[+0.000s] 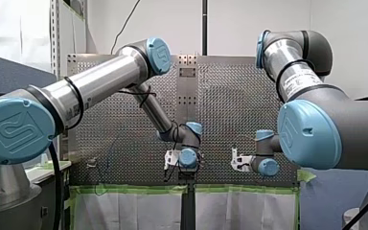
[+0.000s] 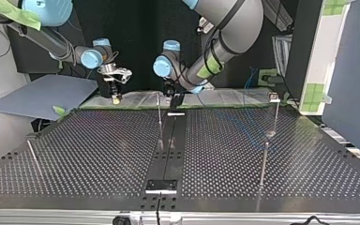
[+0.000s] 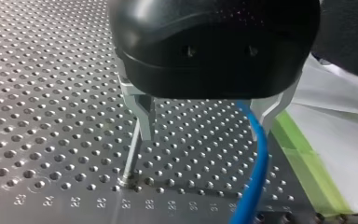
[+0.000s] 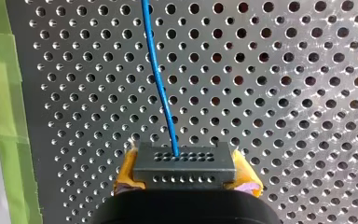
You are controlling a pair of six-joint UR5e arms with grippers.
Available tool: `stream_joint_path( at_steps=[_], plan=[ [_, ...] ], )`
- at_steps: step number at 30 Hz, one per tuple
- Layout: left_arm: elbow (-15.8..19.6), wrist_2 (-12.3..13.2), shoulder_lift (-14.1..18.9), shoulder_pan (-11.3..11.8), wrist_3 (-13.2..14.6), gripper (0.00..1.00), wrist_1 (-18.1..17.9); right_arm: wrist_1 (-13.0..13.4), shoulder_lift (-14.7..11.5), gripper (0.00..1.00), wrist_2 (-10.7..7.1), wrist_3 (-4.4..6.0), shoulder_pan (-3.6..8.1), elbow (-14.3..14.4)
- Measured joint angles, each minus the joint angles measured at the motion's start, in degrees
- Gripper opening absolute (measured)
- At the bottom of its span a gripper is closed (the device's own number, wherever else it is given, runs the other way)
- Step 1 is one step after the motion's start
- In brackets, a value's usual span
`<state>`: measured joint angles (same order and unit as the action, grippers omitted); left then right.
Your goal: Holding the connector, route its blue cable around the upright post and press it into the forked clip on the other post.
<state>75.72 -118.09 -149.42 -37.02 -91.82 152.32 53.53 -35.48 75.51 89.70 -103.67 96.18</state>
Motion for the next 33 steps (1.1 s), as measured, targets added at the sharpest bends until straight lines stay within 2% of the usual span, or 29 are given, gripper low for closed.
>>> stream_joint_path(
  at_steps=[10, 15, 22, 33],
  plan=[
    [1.25, 0.01, 0.91, -0.07, -0.04, 1.00, 0.50, -0.21, 0.00, 0.00, 0.02, -0.02, 0.05, 0.01],
    [3.47, 1.81, 2.95, -0.16, -0.20, 1.00, -1.39, -0.22, 0.00, 0.00, 0.06, 0.01, 0.18, 0.01],
    [6.33, 3.88, 3.73, -0.70, 0.01, 1.00, -1.26, -0.26, 0.00, 0.00, 0.33, 0.02, 0.03, 0.01],
    [8.90, 3.76, 3.83, -1.17, 0.22, 1.00, -1.65, -0.45, 0.00, 0.00, 0.44, 0.05, 0.00, 0.03]
  ],
)
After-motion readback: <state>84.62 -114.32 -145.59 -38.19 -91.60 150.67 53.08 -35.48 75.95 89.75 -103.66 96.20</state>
